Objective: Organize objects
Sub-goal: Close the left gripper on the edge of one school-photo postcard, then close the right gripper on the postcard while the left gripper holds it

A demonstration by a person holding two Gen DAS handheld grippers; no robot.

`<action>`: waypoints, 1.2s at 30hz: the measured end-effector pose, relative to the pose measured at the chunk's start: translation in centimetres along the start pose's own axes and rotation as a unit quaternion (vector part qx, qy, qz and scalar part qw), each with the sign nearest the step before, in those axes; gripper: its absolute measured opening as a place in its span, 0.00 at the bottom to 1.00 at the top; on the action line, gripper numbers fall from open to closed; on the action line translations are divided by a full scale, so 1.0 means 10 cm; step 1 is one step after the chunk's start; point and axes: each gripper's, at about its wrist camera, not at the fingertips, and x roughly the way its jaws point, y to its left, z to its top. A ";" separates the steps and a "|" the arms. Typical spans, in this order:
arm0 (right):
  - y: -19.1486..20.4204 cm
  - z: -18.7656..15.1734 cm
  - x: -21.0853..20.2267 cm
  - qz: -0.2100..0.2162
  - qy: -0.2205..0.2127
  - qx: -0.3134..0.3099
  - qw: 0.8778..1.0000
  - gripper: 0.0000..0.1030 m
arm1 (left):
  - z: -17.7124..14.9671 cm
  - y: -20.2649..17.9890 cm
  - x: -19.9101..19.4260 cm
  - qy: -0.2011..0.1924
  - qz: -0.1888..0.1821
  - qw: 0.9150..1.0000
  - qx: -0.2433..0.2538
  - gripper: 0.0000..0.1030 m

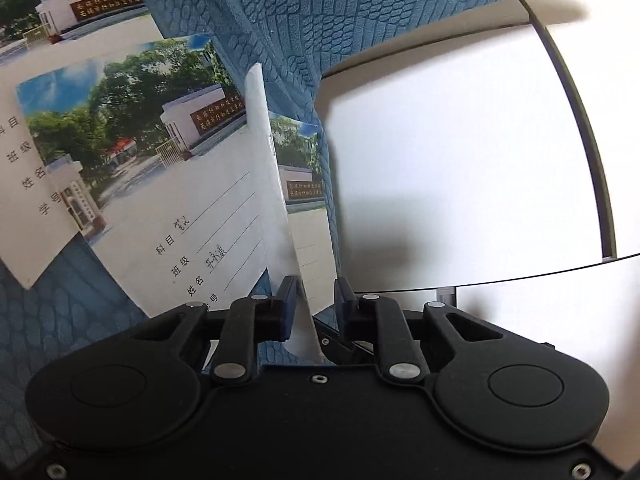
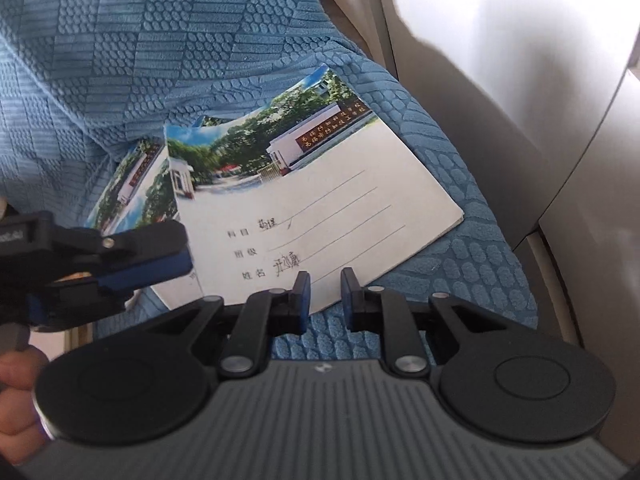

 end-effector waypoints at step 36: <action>-0.42 -0.41 -0.12 0.187 -0.080 0.489 0.848 0.64 | -0.02 -0.60 0.25 0.016 0.041 0.999 0.018 0.01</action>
